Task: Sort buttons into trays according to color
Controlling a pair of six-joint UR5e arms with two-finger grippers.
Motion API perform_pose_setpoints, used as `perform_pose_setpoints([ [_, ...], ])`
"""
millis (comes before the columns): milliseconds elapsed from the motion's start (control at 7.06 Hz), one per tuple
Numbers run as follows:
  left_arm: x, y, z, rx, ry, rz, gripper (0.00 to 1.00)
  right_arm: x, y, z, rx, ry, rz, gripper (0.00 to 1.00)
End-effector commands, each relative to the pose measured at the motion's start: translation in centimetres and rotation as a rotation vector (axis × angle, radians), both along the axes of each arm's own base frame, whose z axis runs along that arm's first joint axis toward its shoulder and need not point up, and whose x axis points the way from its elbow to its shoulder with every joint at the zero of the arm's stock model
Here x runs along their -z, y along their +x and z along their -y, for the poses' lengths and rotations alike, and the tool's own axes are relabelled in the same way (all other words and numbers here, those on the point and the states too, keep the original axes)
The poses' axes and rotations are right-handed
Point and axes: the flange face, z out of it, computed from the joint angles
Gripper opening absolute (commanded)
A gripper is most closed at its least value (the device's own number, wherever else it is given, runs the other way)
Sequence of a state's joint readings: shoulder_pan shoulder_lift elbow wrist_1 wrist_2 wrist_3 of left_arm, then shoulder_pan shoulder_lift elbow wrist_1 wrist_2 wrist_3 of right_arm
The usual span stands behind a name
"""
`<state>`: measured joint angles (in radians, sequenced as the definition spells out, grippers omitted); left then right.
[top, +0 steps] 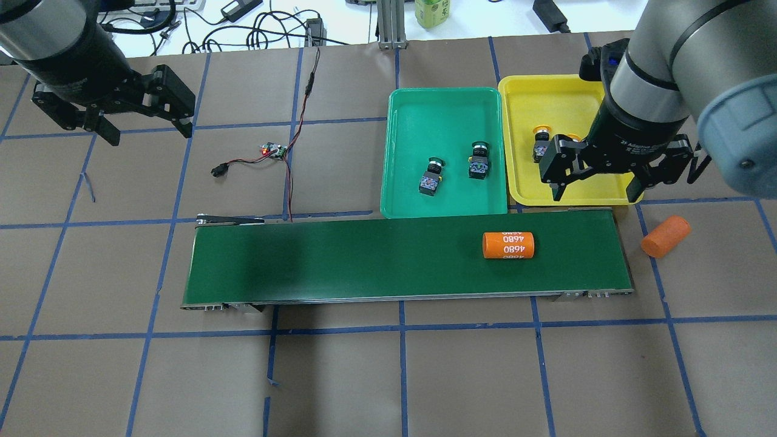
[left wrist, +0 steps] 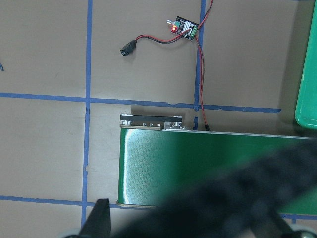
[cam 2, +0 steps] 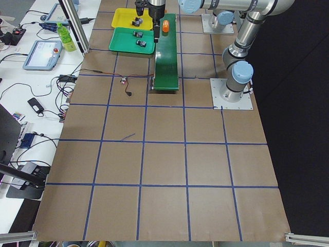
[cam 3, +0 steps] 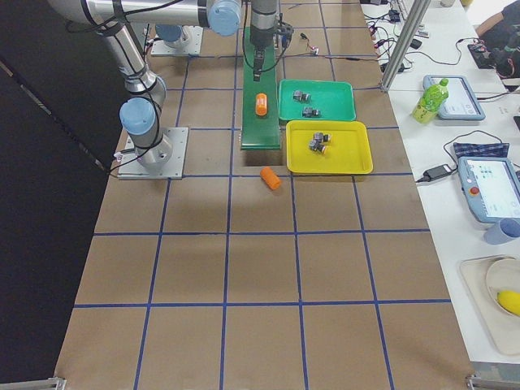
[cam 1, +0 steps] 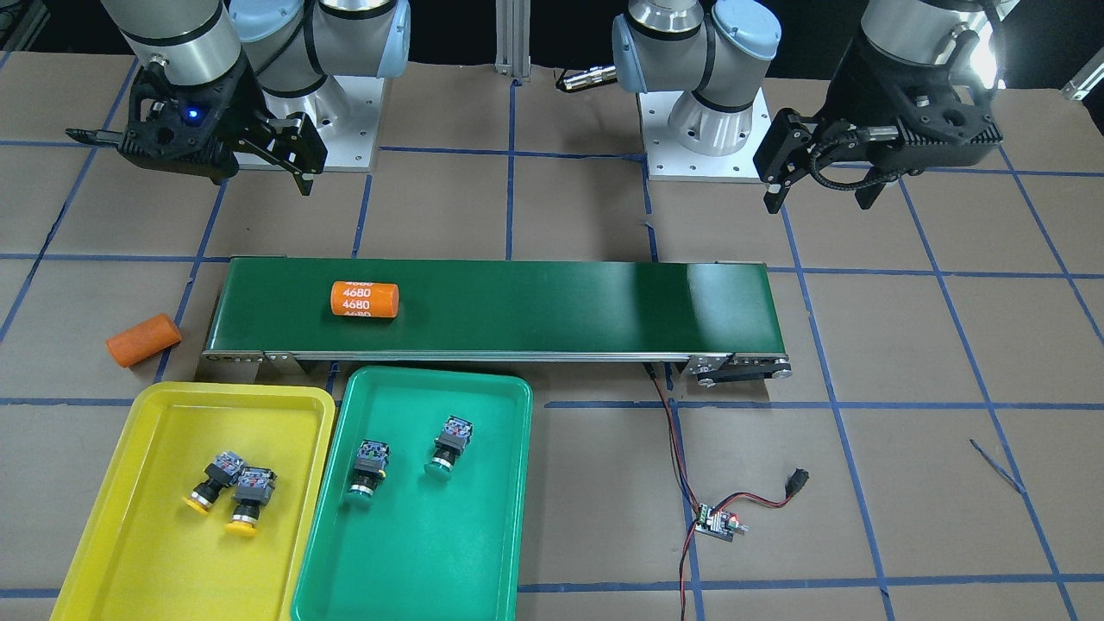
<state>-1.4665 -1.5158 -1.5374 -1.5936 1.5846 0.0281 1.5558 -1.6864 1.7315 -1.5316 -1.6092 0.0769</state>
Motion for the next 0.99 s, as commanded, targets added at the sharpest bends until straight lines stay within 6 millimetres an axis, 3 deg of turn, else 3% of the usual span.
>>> perform_pose_setpoints([
  [0,-0.2,0.0,0.1,-0.001,-0.003,0.0,1.0,-0.1,-0.2,0.1,-0.005,-0.001,-0.001,1.0],
  [425,-0.1,0.0,0.2,0.0,-0.004,-0.001,1.0,-1.2,-0.2,0.6,-0.004,-0.023,0.006,1.0],
  [850,-0.4,0.2,0.3,-0.003,-0.01,0.0,1.0,-4.7,-0.1,3.7,-0.005,-0.086,0.014,1.0],
])
